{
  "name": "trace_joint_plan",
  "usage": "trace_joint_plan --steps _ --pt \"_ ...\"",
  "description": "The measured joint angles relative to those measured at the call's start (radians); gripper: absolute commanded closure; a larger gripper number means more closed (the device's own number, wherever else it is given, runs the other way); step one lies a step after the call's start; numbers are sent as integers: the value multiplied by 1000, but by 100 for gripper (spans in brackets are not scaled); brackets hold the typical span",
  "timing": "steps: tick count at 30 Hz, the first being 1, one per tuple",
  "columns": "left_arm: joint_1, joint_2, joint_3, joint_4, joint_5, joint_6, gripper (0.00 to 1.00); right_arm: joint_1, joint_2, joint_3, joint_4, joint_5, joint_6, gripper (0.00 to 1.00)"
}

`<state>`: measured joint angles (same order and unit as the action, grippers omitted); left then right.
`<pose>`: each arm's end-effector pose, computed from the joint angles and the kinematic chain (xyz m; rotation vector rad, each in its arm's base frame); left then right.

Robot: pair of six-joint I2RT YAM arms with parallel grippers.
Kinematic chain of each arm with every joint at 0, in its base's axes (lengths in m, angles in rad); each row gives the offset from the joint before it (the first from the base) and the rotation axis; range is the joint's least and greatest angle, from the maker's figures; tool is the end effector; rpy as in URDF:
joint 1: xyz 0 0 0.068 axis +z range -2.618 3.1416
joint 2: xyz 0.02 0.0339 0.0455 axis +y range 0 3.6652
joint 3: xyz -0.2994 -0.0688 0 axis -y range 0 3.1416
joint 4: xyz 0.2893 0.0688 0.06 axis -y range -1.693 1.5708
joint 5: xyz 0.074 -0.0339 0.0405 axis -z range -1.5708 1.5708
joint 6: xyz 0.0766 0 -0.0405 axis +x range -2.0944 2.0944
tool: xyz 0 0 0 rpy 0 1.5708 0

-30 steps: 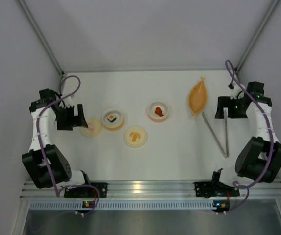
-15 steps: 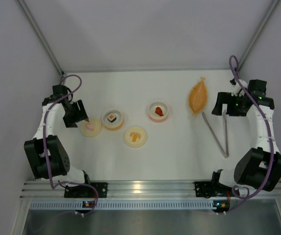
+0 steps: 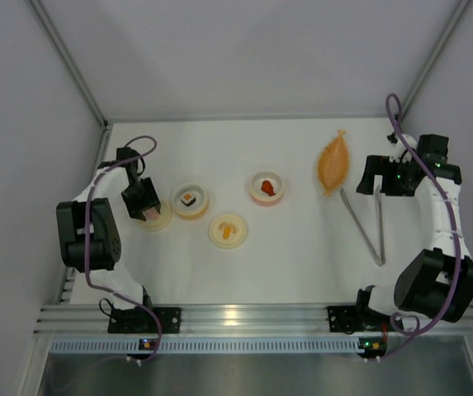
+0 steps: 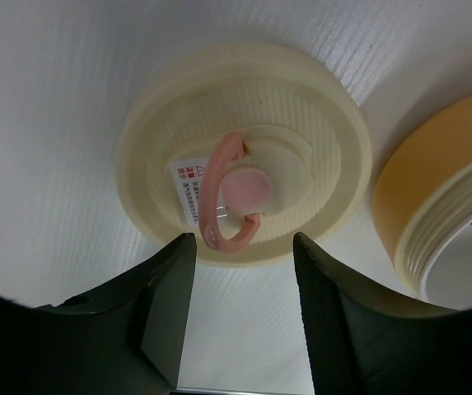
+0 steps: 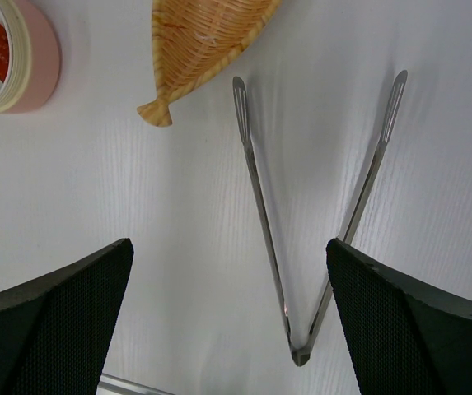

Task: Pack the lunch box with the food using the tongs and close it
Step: Pick up the box lid from the center of the board.

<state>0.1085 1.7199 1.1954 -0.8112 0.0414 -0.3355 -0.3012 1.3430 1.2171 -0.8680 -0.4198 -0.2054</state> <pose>0.3781 0.0380 0.1702 -0.6340 2.8412 -0.0988 0.3201 -0.0667 0.3077 -0.0376 2.4698 0.3251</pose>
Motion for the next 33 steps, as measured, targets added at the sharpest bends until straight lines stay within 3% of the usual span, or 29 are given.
trace_joint_plan --steps 10,20,24,33 --pt "-15 74 28 12 -15 -14 69 0 6 -13 0 4 -1 1" --pt "-18 77 32 14 -50 -10 73 0 8 -13 0 3 -2 1" --pt "-18 77 33 20 -58 -2 100 0 8 -13 0 2 -2 1" --pt "-18 21 97 -46 -67 66 100 0 8 -13 -6 -13 -3 1"
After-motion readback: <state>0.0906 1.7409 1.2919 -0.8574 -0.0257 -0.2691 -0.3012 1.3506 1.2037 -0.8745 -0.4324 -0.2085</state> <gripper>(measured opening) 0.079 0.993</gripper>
